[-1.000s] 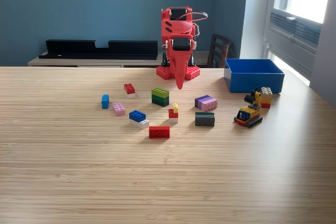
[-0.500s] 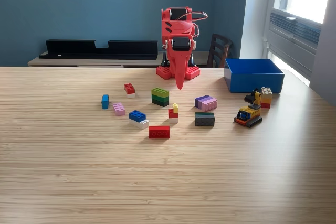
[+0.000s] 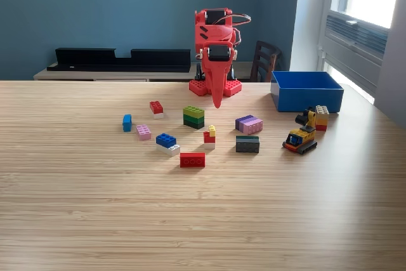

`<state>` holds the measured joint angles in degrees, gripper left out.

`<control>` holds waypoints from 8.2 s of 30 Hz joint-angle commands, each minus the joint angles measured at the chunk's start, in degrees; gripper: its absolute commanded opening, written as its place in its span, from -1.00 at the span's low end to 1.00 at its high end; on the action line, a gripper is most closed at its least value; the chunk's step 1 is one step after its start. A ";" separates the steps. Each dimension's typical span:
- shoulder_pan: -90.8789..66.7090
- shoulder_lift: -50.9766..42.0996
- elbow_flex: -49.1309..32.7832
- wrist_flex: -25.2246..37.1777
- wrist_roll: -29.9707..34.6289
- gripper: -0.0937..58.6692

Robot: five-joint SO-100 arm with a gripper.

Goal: Grasp a lego block and put it in the bin.

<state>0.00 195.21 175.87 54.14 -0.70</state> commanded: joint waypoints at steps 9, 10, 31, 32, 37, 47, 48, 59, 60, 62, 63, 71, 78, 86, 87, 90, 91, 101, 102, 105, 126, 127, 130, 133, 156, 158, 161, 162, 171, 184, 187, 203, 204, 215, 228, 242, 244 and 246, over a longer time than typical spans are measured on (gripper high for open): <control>-2.29 -27.86 -13.71 -6.86 1.58 -0.71; -2.55 -30.59 -15.03 -6.86 1.32 -0.65; -16.26 -60.47 -59.77 15.12 4.48 -0.15; -17.23 -60.91 -61.17 15.12 3.96 -0.11; -21.53 -63.81 -67.76 15.12 1.93 0.03; -21.53 -77.70 -77.34 15.47 1.76 0.07; -21.53 -79.19 -78.13 15.47 1.93 0.07; -21.53 -92.46 -91.58 19.34 2.90 0.13; -21.53 -93.43 -92.72 19.95 2.72 0.13; -21.53 -95.27 -94.57 20.83 2.29 0.15; -21.45 -96.15 -95.27 21.09 2.02 0.15; -21.97 -102.83 -97.82 21.18 0.44 0.20; -23.29 -110.83 -99.84 21.45 -1.32 0.21; -23.99 -119.44 -103.36 21.97 -3.25 0.20; -23.99 -120.32 -103.62 22.06 -3.43 0.19; -23.99 -122.87 -104.50 22.06 -4.22 0.18; -23.99 -123.66 -104.85 22.06 -4.39 0.17; -24.61 -133.68 -110.92 22.68 -5.19 0.11; -24.70 -134.65 -111.80 22.85 -5.19 0.11; -25.14 -136.85 -114.17 23.47 -5.19 0.10; -28.13 -142.29 -119.27 23.99 -1.23 -0.99; -28.13 -142.29 -119.44 24.08 -0.97 -0.99; -28.04 -141.68 -120.06 24.79 0.35 -0.99; -27.33 -141.68 -120.15 24.87 2.20 -0.99; -25.75 -111.45 -114.79 29.97 -0.70 -1.00; -28.21 -108.72 -110.65 29.97 -1.14 -1.00; -32.34 -105.03 -105.64 29.97 -1.23 -1.00; -33.84 -103.97 -104.59 29.97 -1.05 -1.00; -47.90 -98.35 -103.71 34.54 1.49 -1.00; -65.04 -98.53 -103.45 42.36 5.27 -1.00; -68.20 -98.53 -102.30 43.33 5.36 -1.00; -71.89 -98.79 -92.37 43.15 4.04 -0.55; -71.89 -98.79 -92.11 43.15 3.87 -0.43; -71.89 -98.79 -92.11 43.15 5.01 -0.21; -56.25 -98.79 -106.26 42.98 9.14 -0.99; -29.27 -98.79 -112.24 42.45 5.63 -0.99; -27.86 -98.79 -112.15 42.10 5.27 -0.99; -26.89 -98.79 -111.45 41.48 4.92 -0.99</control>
<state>-28.65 91.05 66.80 96.59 4.83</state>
